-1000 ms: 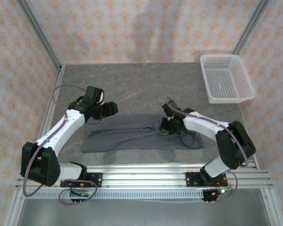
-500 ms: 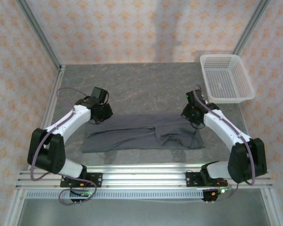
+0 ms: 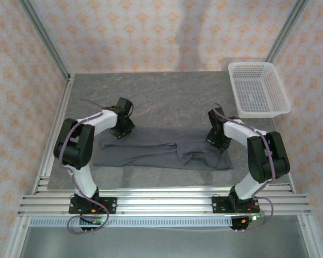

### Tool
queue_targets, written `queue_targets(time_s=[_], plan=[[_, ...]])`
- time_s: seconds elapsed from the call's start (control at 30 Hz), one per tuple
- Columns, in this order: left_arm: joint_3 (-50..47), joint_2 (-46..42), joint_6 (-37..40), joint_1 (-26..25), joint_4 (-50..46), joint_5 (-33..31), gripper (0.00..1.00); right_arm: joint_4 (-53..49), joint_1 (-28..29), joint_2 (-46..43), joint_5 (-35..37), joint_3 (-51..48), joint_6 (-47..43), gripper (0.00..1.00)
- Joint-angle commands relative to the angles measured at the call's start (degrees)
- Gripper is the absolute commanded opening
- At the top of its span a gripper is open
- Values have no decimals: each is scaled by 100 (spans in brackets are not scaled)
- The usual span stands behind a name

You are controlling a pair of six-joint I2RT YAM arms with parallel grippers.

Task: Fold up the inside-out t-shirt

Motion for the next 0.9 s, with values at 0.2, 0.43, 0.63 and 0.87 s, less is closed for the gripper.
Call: queue_targets(time_s=[0.2, 0.43, 0.63, 0.87], plan=[[2840, 2277, 64, 217, 335, -744, 0, -300, 953, -72, -277, -71, 1274, 0], [5063, 3506, 433, 302, 811, 171, 0, 864, 3295, 677, -963, 26, 2788, 0], [5128, 2588, 1028, 509, 1054, 641, 0, -591, 4042, 354, -13, 1476, 1967, 0], [3518, 652, 1402, 1017, 295, 43, 0, 40, 2943, -72, 207, 727, 1546, 0]])
